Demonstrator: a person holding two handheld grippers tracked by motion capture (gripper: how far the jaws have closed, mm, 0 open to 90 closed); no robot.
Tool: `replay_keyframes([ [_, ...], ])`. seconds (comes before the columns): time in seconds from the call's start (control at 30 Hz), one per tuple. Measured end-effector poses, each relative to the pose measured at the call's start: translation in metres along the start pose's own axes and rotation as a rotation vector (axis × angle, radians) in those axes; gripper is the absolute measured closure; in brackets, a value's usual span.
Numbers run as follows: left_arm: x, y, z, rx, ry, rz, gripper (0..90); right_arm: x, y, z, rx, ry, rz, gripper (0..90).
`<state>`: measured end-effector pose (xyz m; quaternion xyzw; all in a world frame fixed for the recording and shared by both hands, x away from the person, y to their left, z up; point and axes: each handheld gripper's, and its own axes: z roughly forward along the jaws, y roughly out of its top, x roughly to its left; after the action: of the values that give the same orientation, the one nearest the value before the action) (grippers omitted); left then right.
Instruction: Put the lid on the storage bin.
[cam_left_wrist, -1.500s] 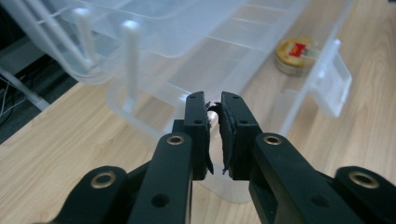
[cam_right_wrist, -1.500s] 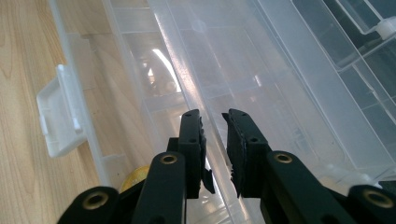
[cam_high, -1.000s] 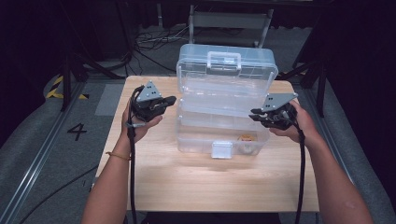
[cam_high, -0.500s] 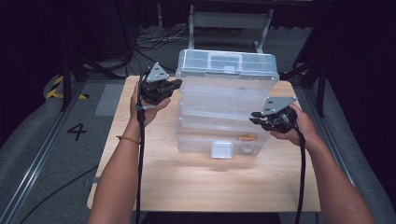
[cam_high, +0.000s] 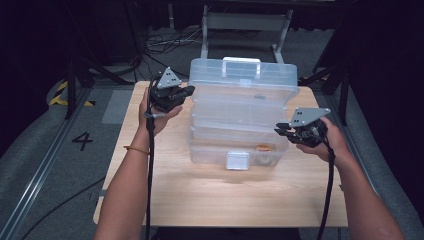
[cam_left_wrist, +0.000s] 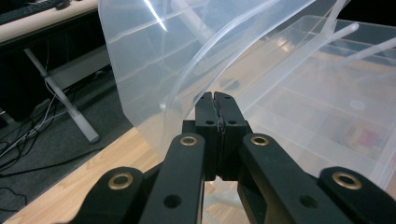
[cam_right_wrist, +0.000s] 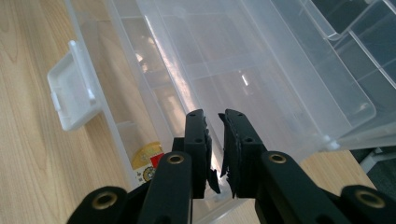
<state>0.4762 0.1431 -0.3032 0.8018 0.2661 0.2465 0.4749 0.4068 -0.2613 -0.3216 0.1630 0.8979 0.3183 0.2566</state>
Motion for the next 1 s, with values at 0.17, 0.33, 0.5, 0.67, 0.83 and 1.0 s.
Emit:
replay_keyframes([
  [0.17, -0.003, -0.002, -0.003, 0.005, 0.003, 0.030, 89.6, -0.001, -0.007, -0.008, -0.014, -0.020, 0.020, 82.9],
  [0.33, -0.007, -0.007, -0.007, 0.004, -0.002, 0.046, 89.8, -0.001, -0.013, -0.015, -0.023, -0.048, 0.037, 85.1],
  [0.5, -0.012, -0.011, -0.011, 0.031, -0.008, 0.086, 89.8, -0.002, -0.022, -0.024, -0.021, -0.071, 0.060, 86.0],
  [0.67, -0.018, -0.015, -0.012, 0.048, -0.015, 0.106, 89.8, -0.002, -0.035, -0.028, -0.027, -0.085, 0.095, 86.0],
  [0.83, -0.028, -0.019, -0.012, 0.099, 0.007, 0.167, 89.9, 0.001, -0.047, -0.027, -0.029, -0.077, 0.126, 85.4],
  [1.0, -0.035, -0.026, -0.014, 0.123, -0.001, 0.189, 90.0, 0.006, -0.058, -0.026, -0.039, -0.067, 0.155, 84.0],
])
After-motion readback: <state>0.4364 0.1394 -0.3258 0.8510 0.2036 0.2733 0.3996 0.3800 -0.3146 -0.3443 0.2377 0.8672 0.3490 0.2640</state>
